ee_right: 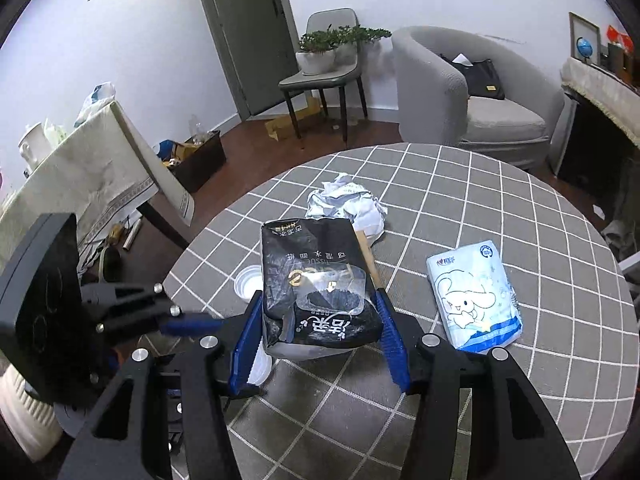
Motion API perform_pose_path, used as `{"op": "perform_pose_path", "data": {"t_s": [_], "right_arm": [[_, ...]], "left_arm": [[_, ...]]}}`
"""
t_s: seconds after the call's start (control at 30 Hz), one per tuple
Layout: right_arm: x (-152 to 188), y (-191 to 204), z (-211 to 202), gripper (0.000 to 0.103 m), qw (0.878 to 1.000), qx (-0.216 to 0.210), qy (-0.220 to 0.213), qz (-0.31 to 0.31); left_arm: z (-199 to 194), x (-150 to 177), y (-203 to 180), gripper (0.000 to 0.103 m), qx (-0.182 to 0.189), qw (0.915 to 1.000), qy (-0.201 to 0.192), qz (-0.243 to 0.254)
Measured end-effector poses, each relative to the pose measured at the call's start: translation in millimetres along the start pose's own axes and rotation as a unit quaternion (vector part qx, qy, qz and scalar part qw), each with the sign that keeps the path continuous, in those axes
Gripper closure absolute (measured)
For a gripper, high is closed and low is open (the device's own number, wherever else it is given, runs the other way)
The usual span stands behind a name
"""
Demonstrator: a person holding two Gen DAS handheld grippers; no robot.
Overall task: Collect trash
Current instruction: 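Grasp the black pouch with the right gripper while the left gripper grasps the clear plastic lid, then carry pouch and lid over the teal bin while the left gripper opens to drop the lid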
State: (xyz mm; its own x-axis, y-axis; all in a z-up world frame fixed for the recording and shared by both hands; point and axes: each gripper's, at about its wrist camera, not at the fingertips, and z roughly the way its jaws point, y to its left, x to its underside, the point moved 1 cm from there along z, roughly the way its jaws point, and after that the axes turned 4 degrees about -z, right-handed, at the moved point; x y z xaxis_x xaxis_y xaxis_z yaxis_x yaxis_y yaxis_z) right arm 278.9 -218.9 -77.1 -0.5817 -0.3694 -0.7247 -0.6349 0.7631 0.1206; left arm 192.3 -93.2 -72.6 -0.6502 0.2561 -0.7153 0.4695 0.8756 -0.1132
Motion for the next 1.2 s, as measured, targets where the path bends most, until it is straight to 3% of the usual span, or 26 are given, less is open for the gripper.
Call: {"op": "perform_pose_path", "data": {"t_s": [0.3,0.63,0.93,1.2], "right_arm": [[-6,8,2,0.048,1.000,-0.001,-0.013,0.008],[-21,33,11,0.048,1.000,-0.009,-0.030,0.003],[-32,63,26,0.048,0.999,-0.021,-0.034,-0.008],[-42,93,43,0.048,0.999,-0.036,-0.034,-0.020]], "left_arm": [[-8,1,8,0.061,0.000,0.9999,-0.005,-0.016],[-45,11,43,0.061,-0.037,0.9965,-0.043,-0.061],[-85,24,90,0.061,-0.090,0.9851,-0.075,-0.126],[-105,46,129,0.061,-0.142,0.9731,-0.066,-0.169]]}}
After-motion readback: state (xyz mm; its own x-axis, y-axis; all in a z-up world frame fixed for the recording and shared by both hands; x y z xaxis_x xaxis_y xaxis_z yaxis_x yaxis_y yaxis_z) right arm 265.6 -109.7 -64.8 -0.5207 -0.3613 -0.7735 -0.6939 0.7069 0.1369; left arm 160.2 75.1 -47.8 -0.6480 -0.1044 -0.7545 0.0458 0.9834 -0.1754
